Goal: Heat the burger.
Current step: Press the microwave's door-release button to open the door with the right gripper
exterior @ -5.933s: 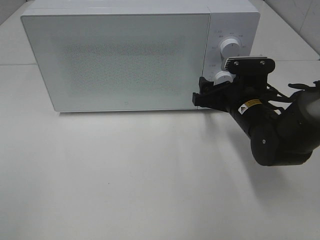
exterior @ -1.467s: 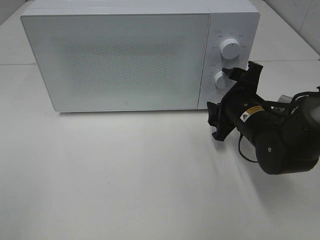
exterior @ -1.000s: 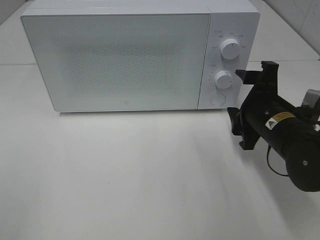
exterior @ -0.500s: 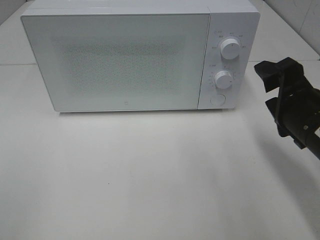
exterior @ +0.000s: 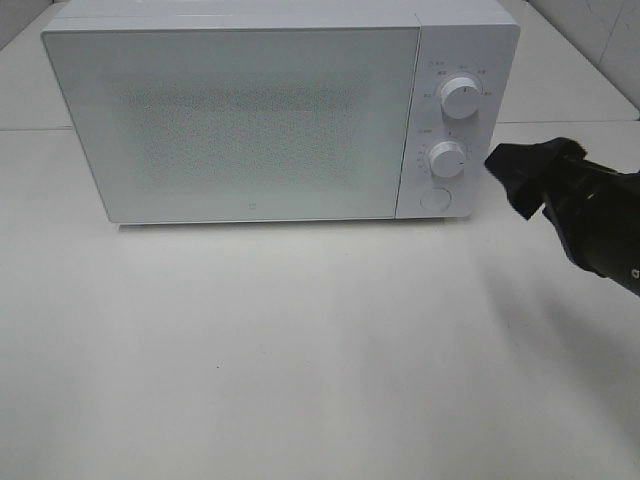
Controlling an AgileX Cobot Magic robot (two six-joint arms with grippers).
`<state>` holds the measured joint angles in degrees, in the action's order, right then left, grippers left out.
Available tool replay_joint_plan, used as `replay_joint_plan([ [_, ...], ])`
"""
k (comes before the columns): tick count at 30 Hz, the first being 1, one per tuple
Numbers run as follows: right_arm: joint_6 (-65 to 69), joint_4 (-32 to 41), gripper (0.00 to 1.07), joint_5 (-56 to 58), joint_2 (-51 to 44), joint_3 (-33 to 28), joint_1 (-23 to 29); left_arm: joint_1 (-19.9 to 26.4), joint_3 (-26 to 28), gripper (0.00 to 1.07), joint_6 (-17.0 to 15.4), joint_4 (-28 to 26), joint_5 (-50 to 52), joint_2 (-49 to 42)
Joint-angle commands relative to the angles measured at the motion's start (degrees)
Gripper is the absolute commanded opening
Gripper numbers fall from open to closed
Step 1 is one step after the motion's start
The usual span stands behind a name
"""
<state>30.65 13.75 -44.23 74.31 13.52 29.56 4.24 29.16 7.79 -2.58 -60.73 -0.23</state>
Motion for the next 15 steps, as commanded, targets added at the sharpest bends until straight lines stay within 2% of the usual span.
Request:
replay_joint_plan([
  [1,-8.02,-1.2,0.74,13.87,-2.92,2.98,-0.06,0.23,-0.17,1.05,-0.4,-0.23,0.74,-0.92],
  [2,-14.78,-1.26,0.74,23.15,-4.3,6.02,-0.17,0.23,-0.17,1.05,-0.4,-0.23,0.74,-0.92],
  [3,-17.93,-1.26,0.74,27.67,-4.87,7.79,-0.17,0.23,-0.17,1.05,-0.4,-0.23,0.74,-0.92],
  [4,-17.93,-1.26,0.74,27.67,-4.87,7.79,-0.17,0.23,-0.17,1.05,-0.4,-0.23,0.74,-0.92],
  [5,-22.86,-1.32,0.74,34.89,-5.9,11.23,-0.17,0.23,-0.17,1.05,-0.4,-0.23,0.74,-0.92],
  [7,-25.44,-1.32,0.74,38.62,-6.36,12.89,-0.17,0.23,-0.17,1.05,-0.4,-0.23,0.74,-0.92],
  [9,-32.26,-3.09,0.74,48.19,-7.05,16.96,-0.17,0.23,-0.17,1.05,-0.4,-0.23,0.74,-0.92],
  [13,-34.38,-7.51,0.74,57.01,-7.16,20.8,-0.17,0.23,-0.17,1.05,-0.4,-0.23,0.74,-0.92],
  [15,-30.19,-13.18,0.74,63.77,-7.16,22.98,-0.17,0.23,-0.17,1.05,-0.4,-0.23,0.74,-0.92],
])
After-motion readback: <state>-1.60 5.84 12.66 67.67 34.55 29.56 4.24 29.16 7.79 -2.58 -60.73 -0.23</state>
